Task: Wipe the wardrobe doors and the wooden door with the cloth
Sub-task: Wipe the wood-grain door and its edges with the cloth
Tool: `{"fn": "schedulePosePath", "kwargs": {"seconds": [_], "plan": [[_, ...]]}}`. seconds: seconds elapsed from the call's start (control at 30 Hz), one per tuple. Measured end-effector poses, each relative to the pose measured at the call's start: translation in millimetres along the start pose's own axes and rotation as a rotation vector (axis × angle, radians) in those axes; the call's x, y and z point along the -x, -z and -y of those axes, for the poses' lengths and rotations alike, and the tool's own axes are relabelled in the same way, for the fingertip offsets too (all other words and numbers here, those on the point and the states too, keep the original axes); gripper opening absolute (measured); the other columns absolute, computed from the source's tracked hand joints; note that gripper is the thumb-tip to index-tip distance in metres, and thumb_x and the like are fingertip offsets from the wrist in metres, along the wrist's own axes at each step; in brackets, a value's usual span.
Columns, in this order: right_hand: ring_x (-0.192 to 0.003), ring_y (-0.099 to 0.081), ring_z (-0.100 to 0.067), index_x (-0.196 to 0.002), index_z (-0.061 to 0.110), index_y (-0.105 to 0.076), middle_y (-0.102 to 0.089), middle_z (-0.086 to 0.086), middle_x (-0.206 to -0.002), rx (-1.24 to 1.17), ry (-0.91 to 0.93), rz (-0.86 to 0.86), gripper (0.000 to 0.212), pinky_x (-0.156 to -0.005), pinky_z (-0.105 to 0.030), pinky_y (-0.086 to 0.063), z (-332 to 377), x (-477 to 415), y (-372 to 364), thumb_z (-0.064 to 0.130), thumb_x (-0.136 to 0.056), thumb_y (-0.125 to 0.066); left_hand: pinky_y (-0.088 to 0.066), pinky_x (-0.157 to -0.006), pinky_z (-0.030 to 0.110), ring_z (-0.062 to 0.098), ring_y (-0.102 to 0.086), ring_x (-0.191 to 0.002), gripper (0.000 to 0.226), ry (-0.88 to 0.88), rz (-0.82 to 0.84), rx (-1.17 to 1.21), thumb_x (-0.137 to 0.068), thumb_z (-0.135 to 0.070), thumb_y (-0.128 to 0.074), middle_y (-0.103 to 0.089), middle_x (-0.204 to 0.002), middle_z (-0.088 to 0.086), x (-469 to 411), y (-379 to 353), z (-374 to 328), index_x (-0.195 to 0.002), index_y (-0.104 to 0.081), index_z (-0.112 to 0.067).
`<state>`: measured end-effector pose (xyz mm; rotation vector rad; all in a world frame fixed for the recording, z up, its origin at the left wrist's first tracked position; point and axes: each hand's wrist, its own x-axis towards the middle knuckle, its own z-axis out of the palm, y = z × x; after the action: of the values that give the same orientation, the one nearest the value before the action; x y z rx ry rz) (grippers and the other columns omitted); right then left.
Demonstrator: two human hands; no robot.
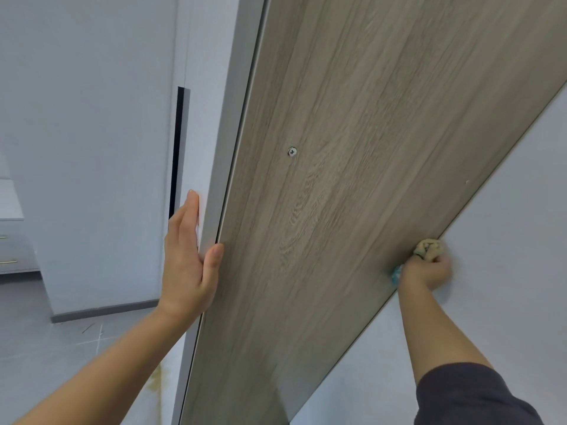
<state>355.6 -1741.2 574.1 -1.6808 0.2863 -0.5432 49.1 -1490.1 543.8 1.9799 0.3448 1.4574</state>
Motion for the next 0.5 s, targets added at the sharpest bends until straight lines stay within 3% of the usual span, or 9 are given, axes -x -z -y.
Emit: {"fn": "schedulePosePath", "kwargs": {"seconds": [0.13,0.27,0.4,0.5], "plan": [[-0.082,-0.054,-0.024,-0.087,0.013,-0.046,-0.054,-0.006,-0.089,0.021,0.047,0.028,0.022,-0.072,-0.036,-0.046,-13.8,41.1,-2.6,-0.003,-0.078,-0.057,-0.030,-0.112,0.055,0.025,-0.029,-0.141,0.069,0.027,0.013,0.031,-0.099,-0.050,-0.030,-0.028,-0.153,0.011,-0.4,-0.1,0.4,-0.154,-0.016,-0.011],[-0.074,-0.048,-0.020,-0.082,0.012,-0.046,-0.052,-0.008,-0.086,0.000,0.173,0.139,0.021,-0.056,-0.024,-0.033,-17.8,108.0,7.3,-0.002,-0.078,-0.061,-0.028,-0.115,0.047,0.021,-0.028,-0.141,0.068,0.016,0.011,0.031,-0.098,-0.041,-0.032,-0.028,-0.152,0.012,0.3,1.3,-1.9,-0.153,-0.015,-0.006],[-0.071,-0.045,-0.019,-0.077,0.012,-0.045,-0.052,-0.017,-0.086,-0.081,0.269,0.246,0.029,-0.063,-0.028,-0.035,-25.1,185.7,6.5,-0.007,-0.072,-0.066,-0.023,-0.119,0.036,0.015,-0.024,-0.143,0.068,0.030,0.079,0.073,-0.097,-0.038,-0.035,-0.025,-0.154,0.009,0.4,8.8,-5.8,-0.153,-0.013,-0.007],[-0.070,-0.043,-0.014,-0.077,0.018,-0.042,-0.049,-0.010,-0.085,-0.110,0.334,0.286,0.038,-0.064,-0.024,-0.036,-25.9,242.6,6.4,-0.008,-0.070,-0.069,-0.021,-0.119,0.029,0.008,-0.022,-0.145,0.067,0.025,0.140,0.097,-0.097,-0.037,-0.043,-0.025,-0.155,0.003,-2.6,21.2,-6.4,-0.153,-0.017,-0.012]]}}
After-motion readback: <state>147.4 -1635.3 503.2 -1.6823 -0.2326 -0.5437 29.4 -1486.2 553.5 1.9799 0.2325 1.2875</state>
